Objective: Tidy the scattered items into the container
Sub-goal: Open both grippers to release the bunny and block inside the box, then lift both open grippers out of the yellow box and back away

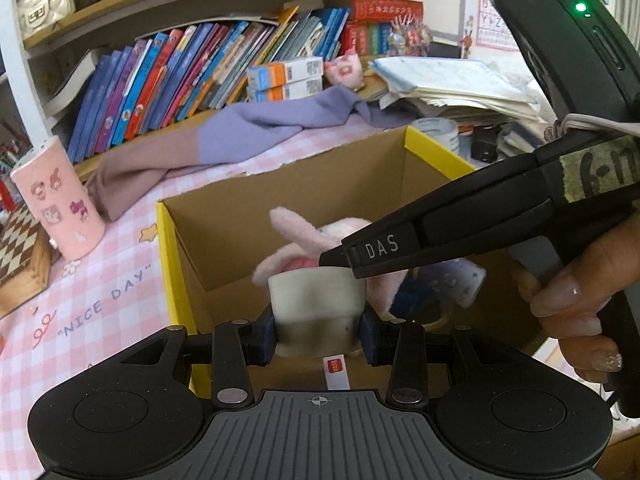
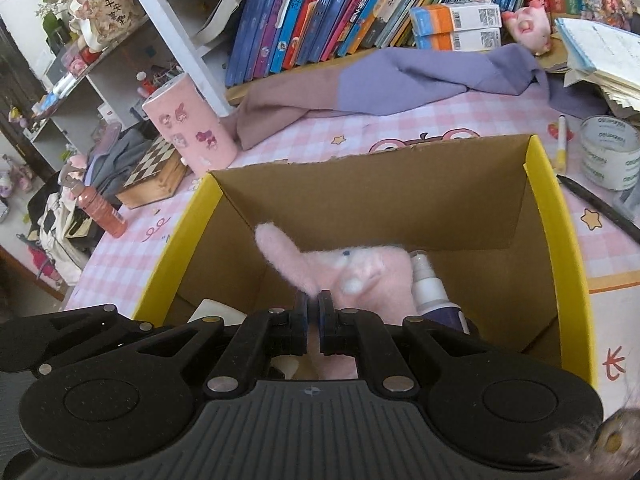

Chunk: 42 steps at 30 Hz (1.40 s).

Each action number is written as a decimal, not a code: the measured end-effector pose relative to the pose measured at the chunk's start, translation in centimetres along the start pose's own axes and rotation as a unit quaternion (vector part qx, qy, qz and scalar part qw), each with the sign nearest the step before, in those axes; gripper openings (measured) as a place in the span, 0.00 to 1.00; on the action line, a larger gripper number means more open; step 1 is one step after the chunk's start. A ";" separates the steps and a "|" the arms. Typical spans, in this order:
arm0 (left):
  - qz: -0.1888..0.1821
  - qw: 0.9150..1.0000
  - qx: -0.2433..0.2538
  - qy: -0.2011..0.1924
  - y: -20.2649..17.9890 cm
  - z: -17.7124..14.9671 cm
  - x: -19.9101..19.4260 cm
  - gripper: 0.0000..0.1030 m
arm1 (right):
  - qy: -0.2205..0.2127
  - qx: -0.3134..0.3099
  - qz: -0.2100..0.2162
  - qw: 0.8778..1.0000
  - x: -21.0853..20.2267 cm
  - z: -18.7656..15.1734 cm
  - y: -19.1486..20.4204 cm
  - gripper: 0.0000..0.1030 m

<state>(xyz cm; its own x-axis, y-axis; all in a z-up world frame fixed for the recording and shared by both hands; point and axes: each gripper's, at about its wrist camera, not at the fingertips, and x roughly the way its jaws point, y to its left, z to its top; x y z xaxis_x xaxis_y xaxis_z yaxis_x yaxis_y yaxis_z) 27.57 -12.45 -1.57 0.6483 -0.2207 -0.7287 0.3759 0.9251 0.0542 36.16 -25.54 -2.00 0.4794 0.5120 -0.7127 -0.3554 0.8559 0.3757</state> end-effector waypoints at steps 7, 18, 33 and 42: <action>0.019 1.000 -0.009 0.001 -0.2 0.0 0.1 0.46 | -0.012 0.001 0.007 1.000 -0.4 0.2 -0.2 0.37; 0.042 0.998 -0.013 -0.052 -0.6 -0.1 -2.7 0.65 | -0.051 0.002 -0.002 0.999 -2.9 -0.2 0.3 0.38; 0.109 0.981 -0.109 -0.120 2.5 -3.4 -9.5 0.74 | -0.114 -0.038 -0.029 0.992 -7.4 -3.6 4.9 0.43; 0.110 0.979 -0.117 -0.125 3.9 -6.6 -12.7 0.76 | -0.128 -0.059 -0.046 0.989 -8.9 -7.0 9.1 0.46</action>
<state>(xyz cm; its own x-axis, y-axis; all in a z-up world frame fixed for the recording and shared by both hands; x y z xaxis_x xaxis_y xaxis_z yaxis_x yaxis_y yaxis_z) 16.39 -3.99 3.39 0.8494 -0.0489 -0.5255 0.0652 0.9978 0.0126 23.02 -22.80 3.64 0.6970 0.4463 -0.5613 -0.3844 0.8933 0.2331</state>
